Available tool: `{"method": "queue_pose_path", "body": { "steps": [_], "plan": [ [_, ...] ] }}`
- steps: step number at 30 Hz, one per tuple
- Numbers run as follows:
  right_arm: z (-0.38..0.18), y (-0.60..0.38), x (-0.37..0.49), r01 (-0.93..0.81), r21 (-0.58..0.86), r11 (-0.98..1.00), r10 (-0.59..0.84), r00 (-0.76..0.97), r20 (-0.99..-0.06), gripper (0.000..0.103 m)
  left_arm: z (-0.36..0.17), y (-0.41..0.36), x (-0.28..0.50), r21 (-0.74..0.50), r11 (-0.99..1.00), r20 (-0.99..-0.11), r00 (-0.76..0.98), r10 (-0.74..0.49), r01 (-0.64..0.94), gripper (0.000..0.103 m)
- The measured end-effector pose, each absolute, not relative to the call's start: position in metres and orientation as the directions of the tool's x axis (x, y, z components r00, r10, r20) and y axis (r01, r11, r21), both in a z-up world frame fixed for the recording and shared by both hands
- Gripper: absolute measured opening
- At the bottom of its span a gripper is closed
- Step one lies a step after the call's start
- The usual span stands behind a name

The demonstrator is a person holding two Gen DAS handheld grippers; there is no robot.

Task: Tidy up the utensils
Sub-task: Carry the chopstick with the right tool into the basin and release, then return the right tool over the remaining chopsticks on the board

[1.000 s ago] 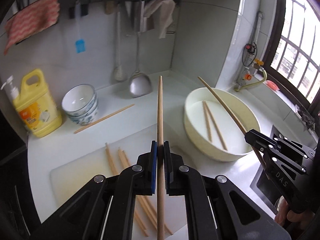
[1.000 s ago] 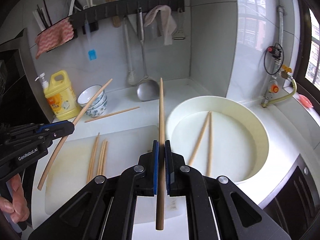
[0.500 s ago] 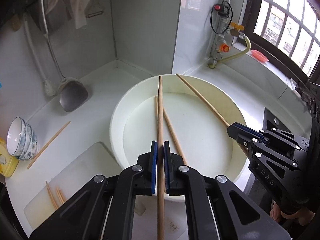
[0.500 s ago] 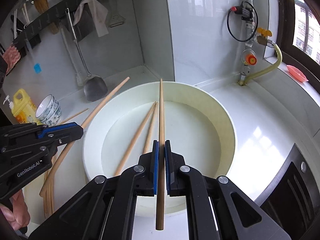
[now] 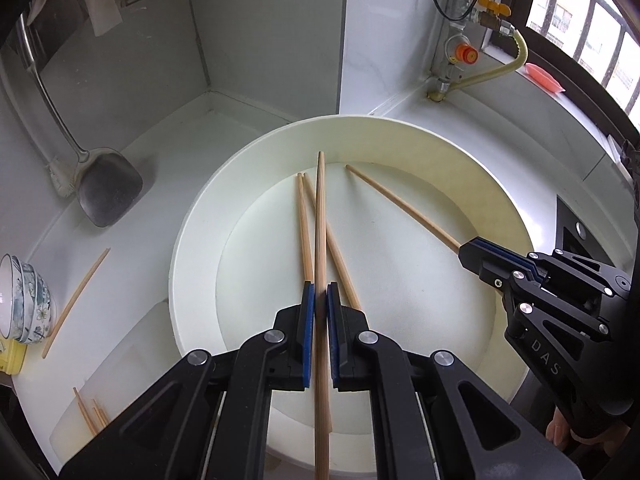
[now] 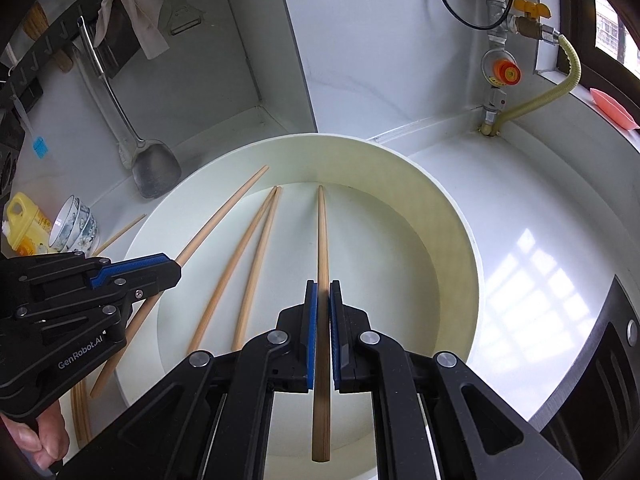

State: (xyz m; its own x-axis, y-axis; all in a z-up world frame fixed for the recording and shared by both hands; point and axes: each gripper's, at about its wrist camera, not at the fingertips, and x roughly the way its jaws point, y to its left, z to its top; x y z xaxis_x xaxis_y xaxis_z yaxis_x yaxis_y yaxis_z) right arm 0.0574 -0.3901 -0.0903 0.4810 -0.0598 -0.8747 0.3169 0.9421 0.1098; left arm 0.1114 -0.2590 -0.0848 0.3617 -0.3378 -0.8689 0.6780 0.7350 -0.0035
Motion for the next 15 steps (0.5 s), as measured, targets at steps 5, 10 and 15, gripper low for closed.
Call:
{"method": "queue_pose_path", "body": {
  "steps": [5, 10, 15],
  "plan": [
    [-0.087, -0.390, 0.060, 0.322, 0.093, 0.942, -0.076, 0.475, -0.877, 0.009, -0.080, -0.251, 0.118, 0.000, 0.759, -0.868, 0.377, -0.324, 0.651, 0.035],
    [-0.071, -0.392, 0.055, 0.341, 0.067, 0.938, -0.120, 0.498, -0.859, 0.014, -0.057, -0.233, 0.116, -0.005, 0.782, -0.822, 0.443, -0.358, 0.623, 0.073],
    [-0.057, -0.384, 0.048, 0.347, 0.051, 0.936, -0.144, 0.513, -0.846, 0.026, -0.044, -0.212, 0.114, -0.014, 0.812, -0.810, 0.470, -0.352, 0.584, 0.086]
  ]
}}
